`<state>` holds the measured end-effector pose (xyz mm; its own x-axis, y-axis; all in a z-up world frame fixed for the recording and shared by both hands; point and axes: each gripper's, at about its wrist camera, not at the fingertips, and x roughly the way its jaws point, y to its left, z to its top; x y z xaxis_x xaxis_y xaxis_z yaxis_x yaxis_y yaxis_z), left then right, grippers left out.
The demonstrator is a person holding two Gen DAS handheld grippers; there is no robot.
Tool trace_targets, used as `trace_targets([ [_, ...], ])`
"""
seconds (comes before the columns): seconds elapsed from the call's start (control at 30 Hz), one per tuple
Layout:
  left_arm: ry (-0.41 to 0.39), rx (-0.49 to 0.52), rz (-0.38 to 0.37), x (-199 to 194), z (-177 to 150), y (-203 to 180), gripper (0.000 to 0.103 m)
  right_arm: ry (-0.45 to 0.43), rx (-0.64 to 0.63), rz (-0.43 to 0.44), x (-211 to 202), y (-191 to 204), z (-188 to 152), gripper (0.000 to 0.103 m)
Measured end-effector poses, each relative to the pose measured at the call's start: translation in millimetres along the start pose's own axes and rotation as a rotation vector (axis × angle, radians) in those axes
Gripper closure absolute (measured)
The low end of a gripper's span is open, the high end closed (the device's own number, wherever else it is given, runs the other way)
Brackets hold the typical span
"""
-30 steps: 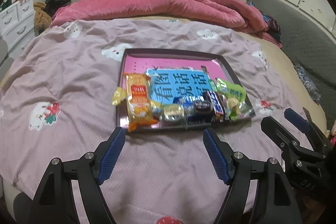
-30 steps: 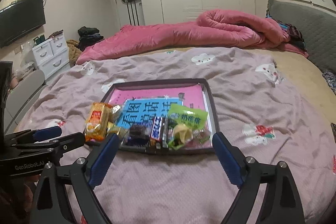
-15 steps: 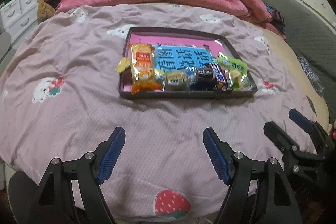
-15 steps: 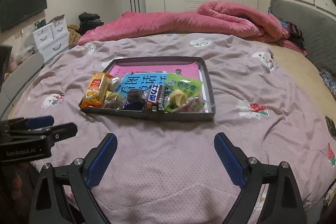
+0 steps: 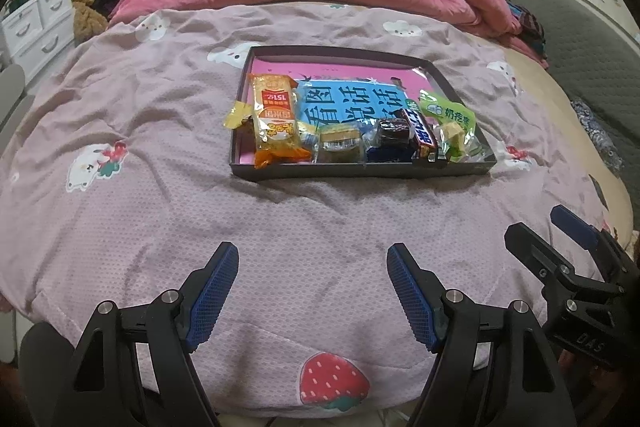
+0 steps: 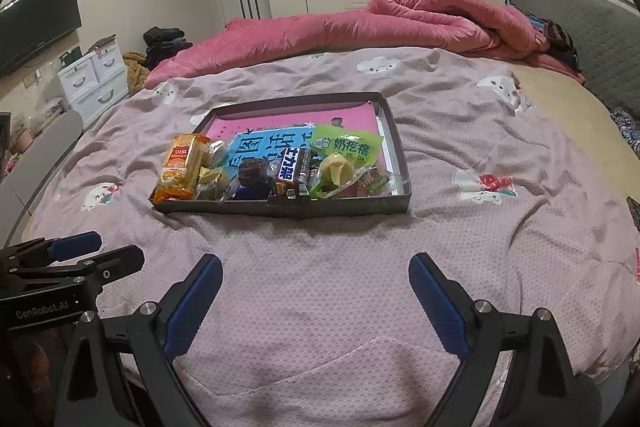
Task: Organize snacks
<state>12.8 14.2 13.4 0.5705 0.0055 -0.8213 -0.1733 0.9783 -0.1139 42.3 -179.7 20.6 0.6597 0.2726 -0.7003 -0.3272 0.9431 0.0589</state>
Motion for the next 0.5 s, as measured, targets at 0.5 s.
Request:
trace_targets([
  [0.5,0.0,0.004,-0.004,0.3,0.4,0.3,0.025,0.021,0.013,0.029,4.6,0.7,-1.8,0.004],
])
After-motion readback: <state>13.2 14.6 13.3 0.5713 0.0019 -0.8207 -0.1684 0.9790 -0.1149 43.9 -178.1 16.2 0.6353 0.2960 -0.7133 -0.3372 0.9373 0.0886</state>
